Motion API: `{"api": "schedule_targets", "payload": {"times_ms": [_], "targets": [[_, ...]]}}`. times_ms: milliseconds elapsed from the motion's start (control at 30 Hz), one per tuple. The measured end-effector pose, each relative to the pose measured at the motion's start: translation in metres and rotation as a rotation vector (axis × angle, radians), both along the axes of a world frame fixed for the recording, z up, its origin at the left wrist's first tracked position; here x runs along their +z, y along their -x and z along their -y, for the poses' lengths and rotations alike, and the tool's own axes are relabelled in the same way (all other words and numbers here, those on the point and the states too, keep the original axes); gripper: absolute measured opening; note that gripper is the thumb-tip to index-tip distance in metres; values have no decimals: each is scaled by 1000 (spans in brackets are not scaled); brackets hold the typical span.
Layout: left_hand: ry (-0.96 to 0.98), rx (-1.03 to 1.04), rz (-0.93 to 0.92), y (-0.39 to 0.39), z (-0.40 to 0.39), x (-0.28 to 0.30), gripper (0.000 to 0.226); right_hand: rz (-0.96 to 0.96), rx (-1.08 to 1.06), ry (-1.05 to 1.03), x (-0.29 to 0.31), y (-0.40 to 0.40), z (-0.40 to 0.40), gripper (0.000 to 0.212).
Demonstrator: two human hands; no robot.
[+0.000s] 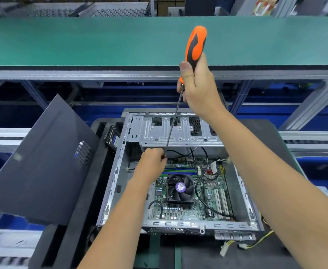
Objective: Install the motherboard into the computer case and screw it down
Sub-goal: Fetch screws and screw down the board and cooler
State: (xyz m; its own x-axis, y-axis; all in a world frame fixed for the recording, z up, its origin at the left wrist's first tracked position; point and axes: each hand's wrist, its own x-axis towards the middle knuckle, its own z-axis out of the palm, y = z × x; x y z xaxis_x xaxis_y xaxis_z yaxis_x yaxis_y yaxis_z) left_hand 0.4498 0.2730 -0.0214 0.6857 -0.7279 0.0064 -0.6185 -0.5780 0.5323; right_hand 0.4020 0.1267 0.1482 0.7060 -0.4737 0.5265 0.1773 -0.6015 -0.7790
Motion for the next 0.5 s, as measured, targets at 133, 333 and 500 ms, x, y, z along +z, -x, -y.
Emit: {"api": "schedule_targets", "payload": {"times_ms": [133,333,500], "targets": [[-32,-17,-38,2,0,2,10,-25,48,26,0,2,-3,27],[19,5,-126,2,-3,3,13,-78,159,105,4,4,-11,25],[48,5,-116,1,-3,5,10,-103,201,105,12,6,-13,31]]}}
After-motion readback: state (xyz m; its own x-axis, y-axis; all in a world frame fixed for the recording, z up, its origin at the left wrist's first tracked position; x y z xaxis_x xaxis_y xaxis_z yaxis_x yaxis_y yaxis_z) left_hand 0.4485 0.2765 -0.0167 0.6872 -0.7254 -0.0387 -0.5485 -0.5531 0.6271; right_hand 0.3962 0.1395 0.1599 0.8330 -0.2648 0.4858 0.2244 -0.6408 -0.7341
